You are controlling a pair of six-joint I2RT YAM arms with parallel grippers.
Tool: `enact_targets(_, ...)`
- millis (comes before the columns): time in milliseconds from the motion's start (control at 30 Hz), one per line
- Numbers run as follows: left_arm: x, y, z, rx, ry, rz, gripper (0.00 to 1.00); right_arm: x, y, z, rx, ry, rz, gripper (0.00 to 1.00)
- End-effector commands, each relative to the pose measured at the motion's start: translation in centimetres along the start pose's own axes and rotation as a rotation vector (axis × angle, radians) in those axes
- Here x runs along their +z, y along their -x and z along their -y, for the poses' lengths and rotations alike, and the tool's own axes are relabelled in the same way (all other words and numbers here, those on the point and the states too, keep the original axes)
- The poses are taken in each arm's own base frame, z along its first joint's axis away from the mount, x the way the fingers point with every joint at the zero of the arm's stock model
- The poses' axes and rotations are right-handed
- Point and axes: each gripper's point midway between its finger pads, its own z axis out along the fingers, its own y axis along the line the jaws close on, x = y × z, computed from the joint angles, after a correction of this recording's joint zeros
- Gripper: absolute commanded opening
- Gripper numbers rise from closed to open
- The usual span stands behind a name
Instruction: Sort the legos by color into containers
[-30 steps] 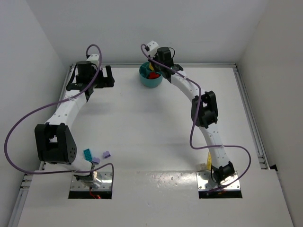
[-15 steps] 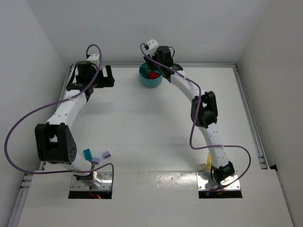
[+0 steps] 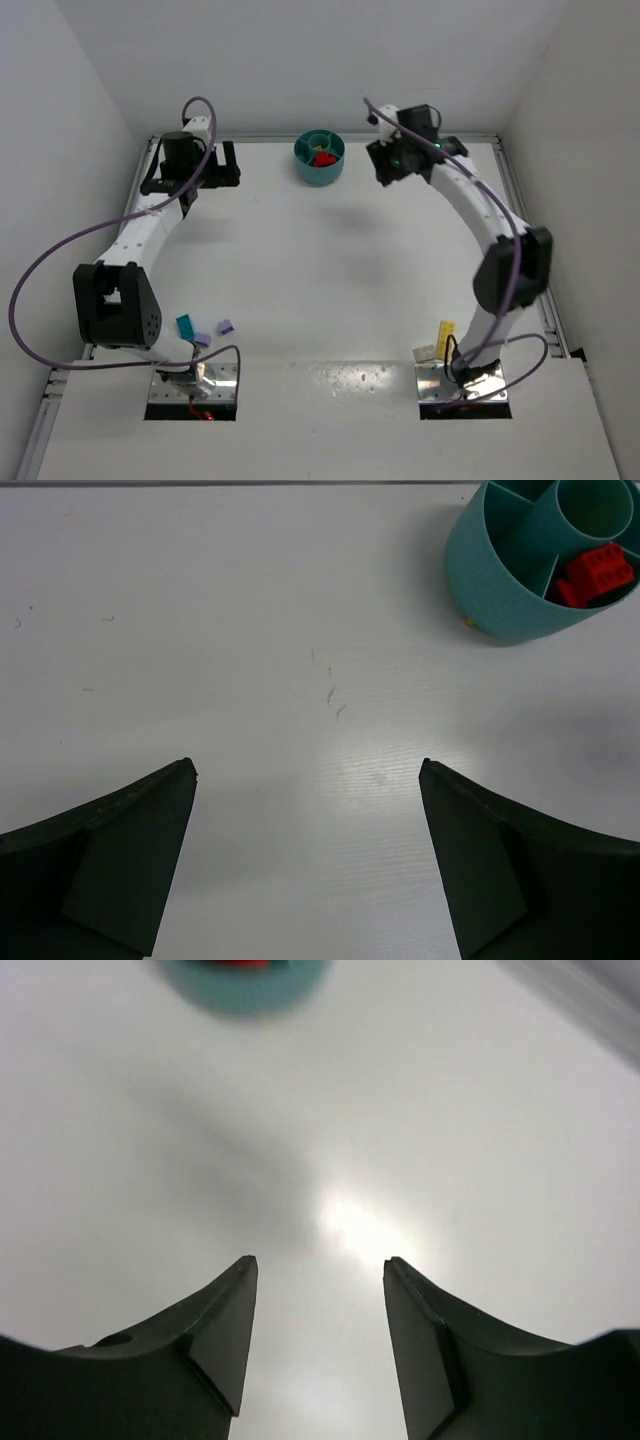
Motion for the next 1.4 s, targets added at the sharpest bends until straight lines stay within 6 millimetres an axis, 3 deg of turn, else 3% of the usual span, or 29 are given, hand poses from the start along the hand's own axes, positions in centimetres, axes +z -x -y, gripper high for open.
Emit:
enact_targets(0, -1.5, 1.6, -1.0, 0.004, 0.025, 0.064, 1.0, -6.4, -9.2, -1.2, 0.09, 0.03, -0.193, 0.54)
enact_targets(33, -1.5, 1.2, -1.2, 0.003, 0.035, 0.056, 1.0, -7.4, -11.0, -1.4, 0.12, 0.028, -0.222, 0.54)
enact_targets(67, -1.8, 1.5, -1.1, 0.004, 0.034, 0.066, 1.0, -8.2, -15.5, -2.5, 0.149, 0.045, -0.33, 0.56)
enact_targets(133, -1.9, 0.9, -1.1, 0.003, 0.035, 0.057, 1.0, -11.2, -18.0, -2.8, 0.214, 0.031, -0.344, 0.62)
enact_targets(167, -2.3, 1.3, -1.5, 0.001, 0.042, 0.069, 1.0, -12.2, -21.2, -4.3, 0.245, 0.072, -0.429, 0.64)
enact_targets(200, -2.2, 0.9, -1.5, 0.0, 0.043, 0.06, 1.0, -12.6, -21.9, -4.7, 0.267, 0.079, -0.433, 0.66)
enact_targets(233, -2.5, 1.2, -1.4, 0.001, 0.042, 0.07, 1.0, -13.5, -21.2, -4.2, 0.281, 0.045, -0.403, 0.76)
enact_targets(267, -2.5, 0.8, -1.5, 0.0, 0.043, 0.061, 1.0, -14.3, -19.9, -4.0, 0.296, 0.035, -0.364, 0.76)
enact_targets(400, -2.5, 0.8, -1.9, -0.004, 0.051, 0.062, 1.0, -14.3, -19.9, -4.4, 0.412, 0.077, -0.455, 0.68)
enact_targets(533, -2.6, 1.3, -2.0, -0.004, 0.061, 0.072, 1.0, -13.8, -19.7, -4.4, 0.504, 0.09, -0.506, 0.66)
enact_targets(633, -2.6, 1.3, -2.6, -0.008, 0.079, 0.074, 1.0, -13.8, -20.6, -5.0, 0.64, 0.09, -0.564, 0.66)
enact_targets(800, -1.7, -0.1, -2.8, -0.012, 0.082, 0.036, 1.0, -14.6, -25.0, -7.6, 0.866, 0.032, -0.746, 0.49)
enact_targets(867, -1.5, -0.4, -2.9, -0.013, 0.082, 0.027, 1.0, -15.8, -27.0, -8.8, 0.909, 0.021, -0.833, 0.49)
enact_targets(1033, -0.8, -0.5, -2.8, -0.022, 0.071, 0.028, 1.0, -16.9, -30.2, -6.9, 0.86, -0.192, -0.909, 0.62)
enact_targets(1133, -0.4, -1.0, -1.2, 0.032, -0.032, 0.01, 1.0, -16.1, -28.8, -5.8, 0.862, -0.171, -0.872, 0.61)
enact_targets(1167, -0.6, -2.3, 0.6, 0.048, -0.148, -0.024, 1.0, -15.7, -27.2, -5.4, 0.819, -0.113, -0.815, 0.61)
enact_targets(1233, -1.2, -3.6, 3.4, 0.105, -0.284, -0.034, 1.0, -15.8, -26.1, -4.6, 0.779, -0.111, -0.768, 0.6)
enact_targets(1267, -2.1, -5.1, 6.6, 0.163, -0.429, -0.043, 1.0, -16.1, -25.1, -4.3, 0.75, -0.088, -0.734, 0.6)
enact_targets(1367, -4.1, -7.5, 12.6, 0.226, -0.701, -0.079, 1.0, -17.2, -23.6, -3.0, 0.706, -0.109, -0.658, 0.6)
